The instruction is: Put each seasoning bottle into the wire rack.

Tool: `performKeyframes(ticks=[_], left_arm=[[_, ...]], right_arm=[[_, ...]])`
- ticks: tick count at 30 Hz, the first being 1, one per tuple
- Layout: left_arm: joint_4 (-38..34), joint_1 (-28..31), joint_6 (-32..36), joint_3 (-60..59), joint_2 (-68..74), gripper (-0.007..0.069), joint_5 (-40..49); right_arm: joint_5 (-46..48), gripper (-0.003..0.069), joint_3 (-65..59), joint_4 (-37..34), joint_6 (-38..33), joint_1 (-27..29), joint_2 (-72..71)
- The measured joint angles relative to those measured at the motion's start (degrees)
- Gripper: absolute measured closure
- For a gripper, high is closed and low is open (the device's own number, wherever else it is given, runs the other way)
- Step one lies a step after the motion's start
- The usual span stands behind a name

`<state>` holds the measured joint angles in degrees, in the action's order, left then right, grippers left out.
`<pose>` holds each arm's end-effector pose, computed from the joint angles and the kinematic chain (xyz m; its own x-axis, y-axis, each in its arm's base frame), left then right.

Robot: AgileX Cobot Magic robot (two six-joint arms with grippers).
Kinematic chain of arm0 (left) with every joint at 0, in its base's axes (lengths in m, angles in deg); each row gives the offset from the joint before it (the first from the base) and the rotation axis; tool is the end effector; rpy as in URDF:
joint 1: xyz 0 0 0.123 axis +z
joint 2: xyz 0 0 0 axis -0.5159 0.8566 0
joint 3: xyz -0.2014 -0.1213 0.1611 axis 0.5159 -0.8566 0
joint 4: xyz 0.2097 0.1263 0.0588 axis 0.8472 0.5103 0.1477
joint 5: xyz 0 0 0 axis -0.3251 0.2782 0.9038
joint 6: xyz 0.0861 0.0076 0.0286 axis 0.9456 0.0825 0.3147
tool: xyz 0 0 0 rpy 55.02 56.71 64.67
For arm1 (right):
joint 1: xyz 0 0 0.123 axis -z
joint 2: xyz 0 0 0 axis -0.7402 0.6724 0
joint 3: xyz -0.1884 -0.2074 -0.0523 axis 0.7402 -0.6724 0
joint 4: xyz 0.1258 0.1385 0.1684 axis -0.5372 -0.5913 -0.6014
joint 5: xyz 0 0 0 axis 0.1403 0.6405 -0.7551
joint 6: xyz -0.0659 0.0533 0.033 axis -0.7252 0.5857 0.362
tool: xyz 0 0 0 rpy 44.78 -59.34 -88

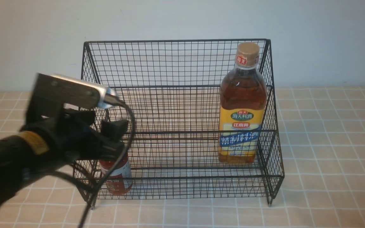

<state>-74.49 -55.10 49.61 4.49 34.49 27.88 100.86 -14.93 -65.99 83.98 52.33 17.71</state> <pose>0.2037 -0.0911 0.2829 -0.3647 0.1098 -0.9246 0.3917 0.9190 -0.0454 0.0523 -0.0070 0.1734 -0.2779 0.0679 -0.9582 0.1220 0.9919 0.0349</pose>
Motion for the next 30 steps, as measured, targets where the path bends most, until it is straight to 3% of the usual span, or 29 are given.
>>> performKeyframes(ticks=[6,7,11,19,30], left_arm=[[0.04,0.0,-0.51,0.0,-12.56,0.0337,13.2],[0.07,0.0,-2.08,0.0,-17.06,0.0449,18.75],[0.25,0.0,-4.43,0.0,-25.39,0.06,26.25],[0.25,0.0,-5.06,0.0,-39.42,0.0631,29.06],[0.47,0.0,-3.51,0.0,-41.81,0.0631,29.19]], right_arm=[[0.0,0.0673,0.0,0.0,0.0,0.0,0.0],[0.0,0.0673,0.0,0.0,0.0,0.0,0.0],[0.0,0.0673,0.0,0.0,0.0,0.0,0.0],[0.0,0.0673,0.0,0.0,0.0,0.0,0.0],[0.0,0.0673,0.0,0.0,0.0,0.0,0.0]])
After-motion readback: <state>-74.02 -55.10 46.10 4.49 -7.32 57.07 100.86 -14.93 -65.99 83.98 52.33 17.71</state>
